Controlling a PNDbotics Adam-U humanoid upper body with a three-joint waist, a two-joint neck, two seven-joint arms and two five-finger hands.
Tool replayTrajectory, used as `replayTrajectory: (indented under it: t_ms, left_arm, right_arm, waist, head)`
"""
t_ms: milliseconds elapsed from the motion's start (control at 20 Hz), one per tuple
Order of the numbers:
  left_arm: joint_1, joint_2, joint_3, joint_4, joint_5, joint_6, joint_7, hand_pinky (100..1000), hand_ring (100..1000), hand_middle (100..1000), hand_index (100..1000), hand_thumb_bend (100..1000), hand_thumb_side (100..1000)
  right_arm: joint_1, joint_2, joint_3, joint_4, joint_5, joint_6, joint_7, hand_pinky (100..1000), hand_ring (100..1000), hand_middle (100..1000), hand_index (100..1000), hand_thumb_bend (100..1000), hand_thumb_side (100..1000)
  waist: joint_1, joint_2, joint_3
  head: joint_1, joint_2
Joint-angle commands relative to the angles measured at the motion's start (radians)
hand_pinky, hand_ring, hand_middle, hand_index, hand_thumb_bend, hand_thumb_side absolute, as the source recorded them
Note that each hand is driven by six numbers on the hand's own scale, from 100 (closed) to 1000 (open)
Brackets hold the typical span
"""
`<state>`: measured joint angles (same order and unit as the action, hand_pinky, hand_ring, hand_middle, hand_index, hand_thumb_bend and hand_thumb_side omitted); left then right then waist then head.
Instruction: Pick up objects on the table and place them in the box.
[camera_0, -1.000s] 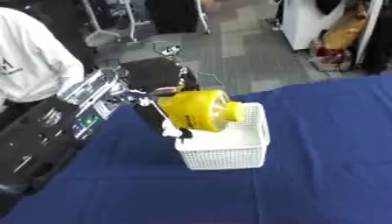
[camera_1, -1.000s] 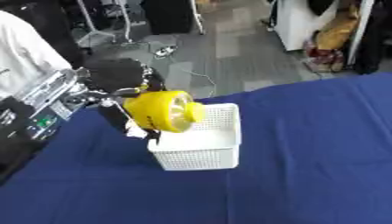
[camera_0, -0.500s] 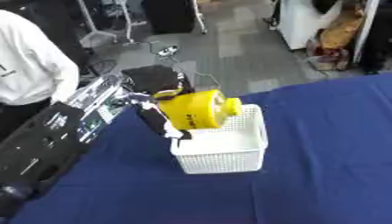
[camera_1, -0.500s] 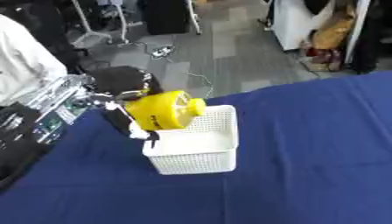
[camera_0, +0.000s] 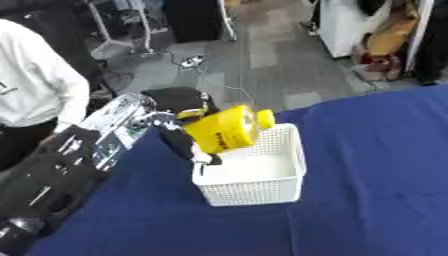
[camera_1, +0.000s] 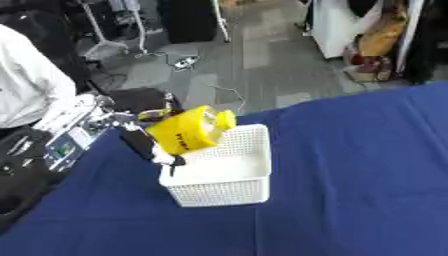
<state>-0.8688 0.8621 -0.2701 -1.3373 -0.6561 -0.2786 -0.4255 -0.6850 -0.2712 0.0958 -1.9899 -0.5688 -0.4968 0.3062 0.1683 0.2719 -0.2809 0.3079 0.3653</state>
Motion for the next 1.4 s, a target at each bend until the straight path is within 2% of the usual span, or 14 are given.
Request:
replayTrajectory:
  t_ms: [50,450,700,750,850,900,950,1000,1050,1100,1150,1200,1350,1400]
  left_arm:
    - [-0.022,0.017,0.023,-0.002,0.023,0.003,0.008,100,100,100,141,100,564]
    - [-0.021,0.009,0.017,0.004,0.091,-0.022,0.024,100,100,100,254,100,631]
    - [-0.019,0.003,0.014,0.012,0.105,-0.045,0.036,100,100,100,375,100,747]
    - [-0.020,0.000,0.014,0.016,0.104,-0.050,0.039,100,113,195,465,100,795]
    - [-0.021,-0.004,0.014,0.031,0.104,-0.062,0.044,121,180,275,516,100,820]
    - [-0.022,-0.006,0.014,0.037,0.103,-0.067,0.046,107,161,258,509,100,814]
    - [-0.022,-0.007,0.015,0.043,0.103,-0.072,0.049,165,284,375,548,100,839]
    - [-0.022,-0.009,0.016,0.048,0.103,-0.076,0.053,165,284,375,548,100,851]
    - [-0.023,-0.010,0.016,0.053,0.102,-0.079,0.054,203,391,462,579,100,859]
    - [-0.025,-0.012,0.016,0.059,0.101,-0.082,0.054,203,391,462,579,100,859]
    - [-0.027,-0.014,0.016,0.064,0.101,-0.084,0.053,271,489,539,605,100,888]
    - [-0.028,-0.015,0.017,0.068,0.100,-0.087,0.053,271,489,539,605,100,888]
    - [-0.029,-0.016,0.019,0.076,0.096,-0.091,0.056,440,624,654,673,114,942]
    - [-0.029,-0.015,0.019,0.076,0.092,-0.092,0.058,422,610,640,664,112,937]
  right_arm:
    - [-0.019,0.004,-0.003,-0.010,0.006,0.006,0.001,376,440,595,781,100,1000]
    - [-0.025,0.007,-0.002,-0.010,0.009,0.009,0.002,377,440,595,780,100,1000]
    - [-0.028,0.008,-0.003,-0.010,0.011,0.010,0.004,377,440,595,780,100,1000]
    - [-0.028,0.008,-0.003,-0.010,0.011,0.011,0.004,377,440,595,779,100,1000]
    - [-0.029,0.008,-0.002,-0.010,0.012,0.011,0.005,377,439,594,780,100,1000]
    - [-0.029,0.008,-0.002,-0.010,0.012,0.011,0.005,377,439,595,780,100,1000]
    - [-0.029,0.008,-0.003,-0.010,0.012,0.011,0.005,377,439,594,780,100,1000]
    - [-0.029,0.008,-0.003,-0.010,0.012,0.011,0.005,377,439,594,780,100,1000]
    - [-0.029,0.009,-0.003,-0.010,0.012,0.011,0.005,377,439,594,780,100,1000]
    - [-0.029,0.009,-0.003,-0.010,0.012,0.011,0.005,377,439,594,780,100,1000]
    - [-0.029,0.009,-0.003,-0.010,0.012,0.011,0.005,377,439,594,780,100,1000]
    - [-0.029,0.009,-0.004,-0.010,0.012,0.011,0.005,377,439,594,780,100,1000]
    - [-0.029,0.009,-0.004,-0.010,0.012,0.011,0.004,377,440,594,780,100,1000]
    - [-0.029,0.008,-0.004,-0.010,0.012,0.011,0.004,377,440,594,780,100,1000]
  waist:
    - [-0.004,-0.015,-0.001]
    - [-0.001,-0.013,-0.006]
    - [0.001,-0.012,-0.007]
    - [0.001,-0.012,-0.008]
    - [0.001,-0.012,-0.008]
    - [0.001,-0.012,-0.008]
    - [0.001,-0.012,-0.008]
    - [0.001,-0.012,-0.008]
    - [0.001,-0.012,-0.008]
    - [0.001,-0.012,-0.008]
    - [0.000,-0.011,-0.008]
    - [0.000,-0.011,-0.008]
    - [-0.001,-0.011,-0.007]
    - [-0.001,-0.011,-0.006]
  head:
    - [0.012,-0.018]
    - [0.015,-0.024]
    - [0.016,-0.026]
    - [0.016,-0.026]
    - [0.016,-0.026]
    - [0.016,-0.027]
    - [0.015,-0.027]
    - [0.015,-0.028]
    - [0.014,-0.028]
    - [0.013,-0.028]
    - [0.013,-0.028]
    - [0.012,-0.028]
    - [0.010,-0.028]
    - [0.010,-0.027]
